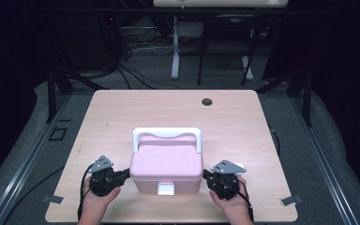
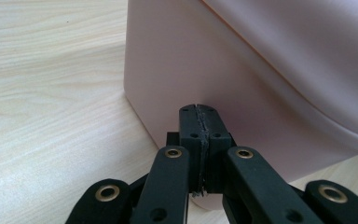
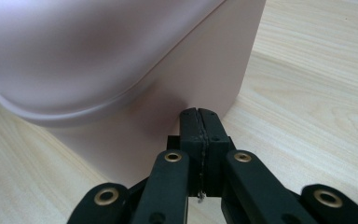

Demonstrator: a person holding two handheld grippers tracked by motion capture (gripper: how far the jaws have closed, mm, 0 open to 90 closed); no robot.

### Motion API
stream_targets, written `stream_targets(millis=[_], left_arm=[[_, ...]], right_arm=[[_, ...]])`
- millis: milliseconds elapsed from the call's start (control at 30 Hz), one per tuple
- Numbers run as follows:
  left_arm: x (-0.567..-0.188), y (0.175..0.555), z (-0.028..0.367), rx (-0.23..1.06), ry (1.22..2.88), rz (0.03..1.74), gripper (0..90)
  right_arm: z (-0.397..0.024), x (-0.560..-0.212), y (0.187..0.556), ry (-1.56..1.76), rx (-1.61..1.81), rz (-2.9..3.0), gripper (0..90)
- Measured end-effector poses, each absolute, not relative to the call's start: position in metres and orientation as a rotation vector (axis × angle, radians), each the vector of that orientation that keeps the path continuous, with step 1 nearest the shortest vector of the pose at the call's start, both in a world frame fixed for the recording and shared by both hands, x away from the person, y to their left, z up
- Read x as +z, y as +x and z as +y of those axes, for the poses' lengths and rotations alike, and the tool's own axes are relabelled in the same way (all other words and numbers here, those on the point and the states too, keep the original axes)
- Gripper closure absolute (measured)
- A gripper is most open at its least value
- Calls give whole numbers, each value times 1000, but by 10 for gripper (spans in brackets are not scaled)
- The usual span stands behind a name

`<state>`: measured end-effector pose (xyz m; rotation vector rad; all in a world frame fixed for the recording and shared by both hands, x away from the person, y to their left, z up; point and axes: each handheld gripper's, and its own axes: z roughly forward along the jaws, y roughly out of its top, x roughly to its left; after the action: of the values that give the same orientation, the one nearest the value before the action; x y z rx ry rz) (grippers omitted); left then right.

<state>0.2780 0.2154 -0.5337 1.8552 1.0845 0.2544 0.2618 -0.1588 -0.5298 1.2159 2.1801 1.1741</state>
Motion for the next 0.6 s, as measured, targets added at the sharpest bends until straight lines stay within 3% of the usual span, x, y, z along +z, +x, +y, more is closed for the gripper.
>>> stream_targets(millis=[600], left_arm=[[-534,259,216,244,1873,1053,896]], right_arm=[[-162,-529,243,1221,1174,2200,899]])
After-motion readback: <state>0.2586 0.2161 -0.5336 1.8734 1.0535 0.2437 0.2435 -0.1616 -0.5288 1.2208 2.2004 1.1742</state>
